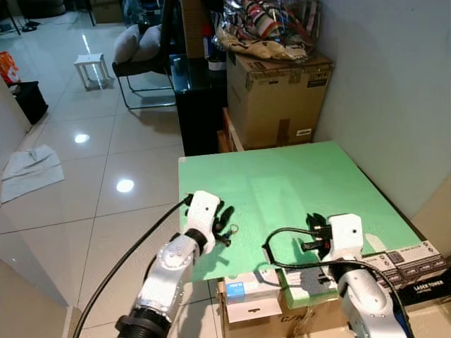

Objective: Hang keys on a hook

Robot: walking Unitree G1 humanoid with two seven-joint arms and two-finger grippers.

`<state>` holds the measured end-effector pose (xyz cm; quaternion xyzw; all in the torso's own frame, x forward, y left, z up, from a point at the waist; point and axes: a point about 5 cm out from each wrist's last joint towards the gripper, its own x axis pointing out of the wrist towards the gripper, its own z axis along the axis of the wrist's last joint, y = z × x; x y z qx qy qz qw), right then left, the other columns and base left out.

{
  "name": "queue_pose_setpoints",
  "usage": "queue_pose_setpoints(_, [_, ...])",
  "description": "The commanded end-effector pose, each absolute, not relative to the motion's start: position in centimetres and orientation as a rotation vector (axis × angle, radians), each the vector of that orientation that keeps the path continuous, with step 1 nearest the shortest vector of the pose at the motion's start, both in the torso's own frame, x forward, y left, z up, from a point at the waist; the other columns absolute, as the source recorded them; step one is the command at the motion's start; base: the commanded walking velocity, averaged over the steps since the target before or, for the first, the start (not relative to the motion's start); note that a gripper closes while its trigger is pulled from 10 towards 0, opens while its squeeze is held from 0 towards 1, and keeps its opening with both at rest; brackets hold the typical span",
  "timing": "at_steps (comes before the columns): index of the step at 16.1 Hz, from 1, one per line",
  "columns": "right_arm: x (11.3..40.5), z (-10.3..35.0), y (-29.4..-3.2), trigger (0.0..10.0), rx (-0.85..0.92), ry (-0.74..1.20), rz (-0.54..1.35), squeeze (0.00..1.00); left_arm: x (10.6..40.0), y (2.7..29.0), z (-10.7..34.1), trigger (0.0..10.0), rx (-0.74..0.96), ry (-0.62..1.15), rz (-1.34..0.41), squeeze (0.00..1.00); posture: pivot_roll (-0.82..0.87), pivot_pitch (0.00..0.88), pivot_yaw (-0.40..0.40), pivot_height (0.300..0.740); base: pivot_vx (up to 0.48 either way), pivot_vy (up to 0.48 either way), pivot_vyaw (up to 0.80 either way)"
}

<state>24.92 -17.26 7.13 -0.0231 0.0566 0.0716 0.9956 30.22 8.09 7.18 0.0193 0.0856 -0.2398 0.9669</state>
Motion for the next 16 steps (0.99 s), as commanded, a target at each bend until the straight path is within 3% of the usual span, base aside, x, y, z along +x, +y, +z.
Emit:
queue_pose_setpoints(1, [24.7, 7.4, -17.5, 10.0, -0.026, 0.108, 0.137, 1.0, 30.4, 8.2, 7.2, 10.0, 0.058, 0.17, -0.462, 1.0, -0.2, 0.0, 0.052, 0.74, 0.0, 0.0, 0.0])
queue_pose_setpoints(6, [24.9, 6.9, -17.7, 10.0, -0.053, 0.157, 0.147, 1.0, 30.5, 8.2, 7.3, 10.0, 0.042, 0.159, -0.447, 1.0, -0.2, 0.0, 0.053, 0.74, 0.0, 0.0, 0.0])
queue_pose_setpoints(7, [25.2, 6.7, -18.0, 10.0, -0.045, 0.166, 0.131, 0.09, 30.5, 8.2, 7.3, 10.0, 0.04, 0.16, -0.452, 1.0, -0.19, 0.0, 0.053, 0.74, 0.0, 0.0, 0.0])
queue_pose_setpoints(8, [26.2, 6.3, -18.3, 10.0, 0.019, 0.198, 0.092, 0.0, 30.4, 8.6, 7.2, 10.0, 0.052, 0.168, -0.451, 0.87, -0.18, 0.0, 0.065, 0.74, 0.0, 0.0, 0.0])
queue_pose_setpoints(9, [26.6, 6.2, -18.3, 10.0, 0.037, 0.208, 0.082, 0.0, 30.4, 8.7, 7.2, 10.0, 0.059, 0.173, -0.447, 0.0, -0.18, 0.0, 0.065, 0.74, 0.0, 0.0, 0.0])
queue_pose_setpoints(13, [29.6, 3.8, -18.9, 10.0, 0.093, 0.357, -0.042, 0.0, 29.2, 11.1, 6.4, 10.0, 0.116, 0.212, -0.408, 0.0, -0.12, 0.0, 0.086, 0.74, 0.0, 0.0, 0.0])
queue_pose_setpoints(16, [30.7, 2.7, -18.7, 10.0, 0.095, 0.447, -0.058, 0.0, 27.7, 14.3, 6.7, 10.0, 0.157, 0.23, -0.347, 0.0, -0.03, 0.081, 0.1, 0.74, 0.0, 0.0, 0.0])
